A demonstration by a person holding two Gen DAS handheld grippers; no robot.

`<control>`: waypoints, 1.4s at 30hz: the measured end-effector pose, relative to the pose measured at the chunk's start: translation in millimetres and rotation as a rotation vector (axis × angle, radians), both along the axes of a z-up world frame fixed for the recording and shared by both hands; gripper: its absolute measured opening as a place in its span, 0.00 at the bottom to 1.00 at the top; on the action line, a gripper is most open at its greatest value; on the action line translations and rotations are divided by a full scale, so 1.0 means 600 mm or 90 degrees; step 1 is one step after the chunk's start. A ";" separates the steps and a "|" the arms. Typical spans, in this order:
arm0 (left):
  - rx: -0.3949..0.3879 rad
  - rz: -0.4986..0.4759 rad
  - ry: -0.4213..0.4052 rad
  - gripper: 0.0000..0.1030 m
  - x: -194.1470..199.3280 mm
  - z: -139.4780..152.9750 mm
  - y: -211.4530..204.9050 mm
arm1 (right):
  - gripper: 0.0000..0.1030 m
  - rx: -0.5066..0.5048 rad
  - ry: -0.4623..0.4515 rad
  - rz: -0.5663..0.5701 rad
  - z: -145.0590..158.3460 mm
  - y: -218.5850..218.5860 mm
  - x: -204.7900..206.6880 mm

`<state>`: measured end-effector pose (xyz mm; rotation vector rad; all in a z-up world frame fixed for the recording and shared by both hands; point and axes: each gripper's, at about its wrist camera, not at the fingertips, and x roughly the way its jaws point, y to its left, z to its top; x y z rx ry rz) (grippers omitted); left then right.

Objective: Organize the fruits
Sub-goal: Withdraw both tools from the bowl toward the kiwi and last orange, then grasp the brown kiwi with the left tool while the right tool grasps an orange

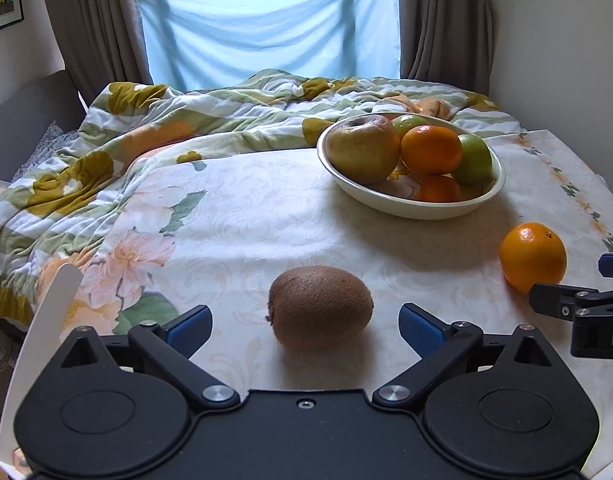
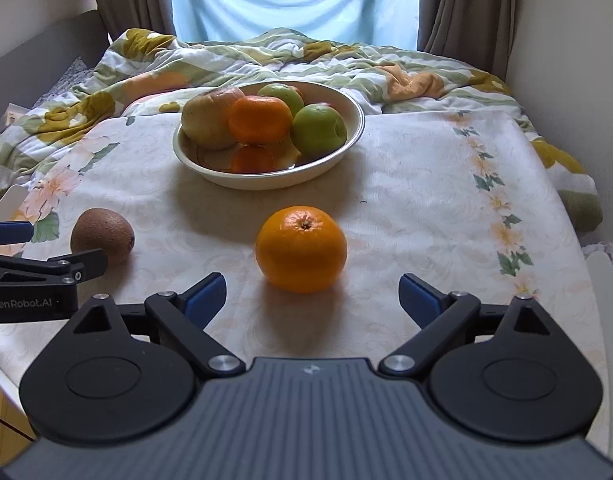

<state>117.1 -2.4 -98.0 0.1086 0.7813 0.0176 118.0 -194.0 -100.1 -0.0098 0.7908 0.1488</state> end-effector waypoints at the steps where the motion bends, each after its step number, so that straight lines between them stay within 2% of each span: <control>1: -0.002 0.000 0.004 0.91 0.005 -0.003 -0.003 | 1.00 0.001 0.000 -0.001 -0.002 0.001 0.003; 6: -0.021 0.016 0.032 0.86 0.027 -0.019 -0.005 | 1.00 0.004 -0.001 -0.017 -0.009 0.004 0.015; 8: -0.032 0.023 0.036 0.76 0.031 -0.024 -0.001 | 1.00 0.003 0.000 -0.017 -0.011 0.005 0.021; 10: -0.038 0.024 0.040 0.71 0.035 -0.026 0.001 | 1.00 -0.002 0.000 -0.016 -0.013 0.008 0.026; 13: -0.041 0.023 0.039 0.69 0.039 -0.027 0.002 | 1.00 -0.003 0.003 -0.008 -0.015 0.013 0.035; 18: -0.043 0.020 0.040 0.68 0.038 -0.026 0.003 | 1.00 -0.013 0.005 -0.003 -0.016 0.022 0.045; 21: -0.045 0.020 0.040 0.68 0.033 -0.025 0.004 | 0.88 -0.014 0.015 0.003 -0.021 0.023 0.053; 24: -0.047 0.022 0.041 0.68 0.031 -0.025 0.006 | 0.83 -0.027 0.019 0.008 -0.027 0.027 0.059; 34: -0.066 0.033 0.037 0.67 0.003 -0.019 0.014 | 0.79 -0.017 0.010 0.016 -0.035 0.032 0.066; 35: -0.066 0.034 0.034 0.67 0.000 -0.016 0.013 | 0.74 -0.021 0.007 0.014 -0.035 0.032 0.066; 42: -0.068 0.040 0.015 0.67 -0.021 0.017 0.007 | 0.73 -0.007 0.010 0.007 -0.029 0.024 0.062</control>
